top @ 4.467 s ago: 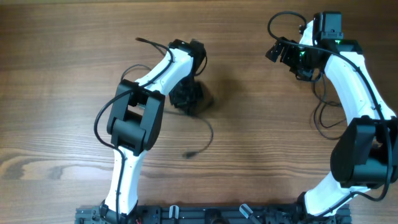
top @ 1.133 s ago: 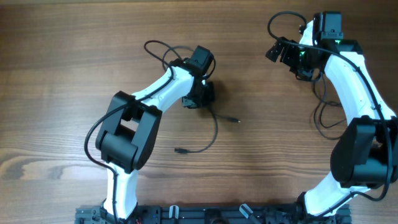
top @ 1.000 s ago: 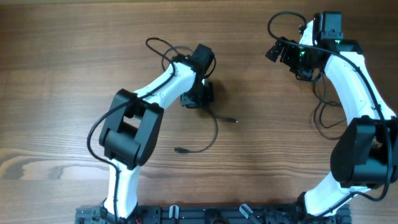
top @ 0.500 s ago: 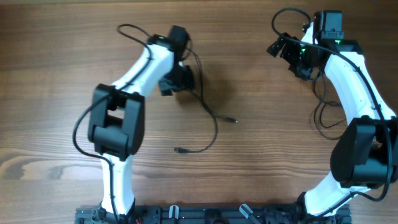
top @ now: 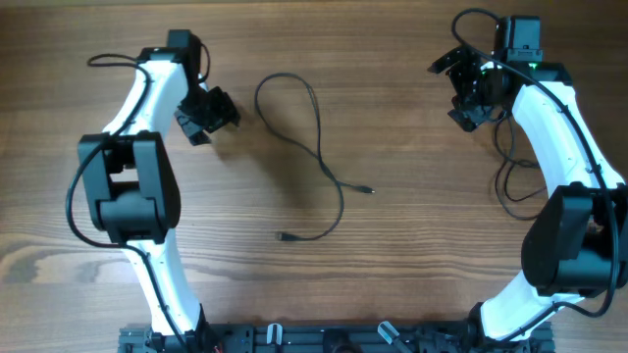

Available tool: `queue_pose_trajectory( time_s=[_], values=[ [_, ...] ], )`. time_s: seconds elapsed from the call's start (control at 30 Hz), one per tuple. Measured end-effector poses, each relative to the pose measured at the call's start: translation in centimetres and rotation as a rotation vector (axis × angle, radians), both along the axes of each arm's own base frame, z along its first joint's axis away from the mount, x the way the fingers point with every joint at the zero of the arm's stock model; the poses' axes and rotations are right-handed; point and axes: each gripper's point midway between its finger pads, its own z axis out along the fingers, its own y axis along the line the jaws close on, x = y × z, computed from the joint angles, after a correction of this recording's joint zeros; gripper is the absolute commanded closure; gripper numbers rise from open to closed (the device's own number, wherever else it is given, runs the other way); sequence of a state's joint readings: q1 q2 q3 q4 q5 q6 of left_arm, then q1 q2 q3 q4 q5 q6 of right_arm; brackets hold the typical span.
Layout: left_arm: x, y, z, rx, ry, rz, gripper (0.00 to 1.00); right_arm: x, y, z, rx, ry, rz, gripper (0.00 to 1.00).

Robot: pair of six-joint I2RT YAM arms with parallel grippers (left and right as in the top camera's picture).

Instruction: Untangle cables

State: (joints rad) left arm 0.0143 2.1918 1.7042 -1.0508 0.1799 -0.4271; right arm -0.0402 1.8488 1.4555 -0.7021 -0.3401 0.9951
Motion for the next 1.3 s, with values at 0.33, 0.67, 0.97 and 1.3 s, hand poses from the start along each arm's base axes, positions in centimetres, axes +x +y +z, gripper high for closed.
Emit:
queue_pose_trajectory(
  time_s=[0.33, 0.67, 0.97, 1.3],
  values=[
    [0.3, 3.8, -1.8, -0.01, -0.035, 0.093, 0.23, 0.1, 0.7, 0.3, -0.041, -0.07, 0.166, 0.04],
    [0.7, 6.1, -1.3, -0.078, -0.061, 0.171, 0.03, 0.3, 11.4, 1.6, -0.084, -0.346, 0.694, 0.0],
    [0.7, 6.0, -1.3, -0.079, -0.062, 0.17, 0.02, -2.3, 19.7, -6.5, -0.194, -0.214, 0.842, 0.42],
    [0.7, 6.0, -1.3, -0.083, -0.063, 0.17, 0.0, -5.3, 24.7, -8.1, -0.221, -0.236, 1.024, 0.54]
  ],
)
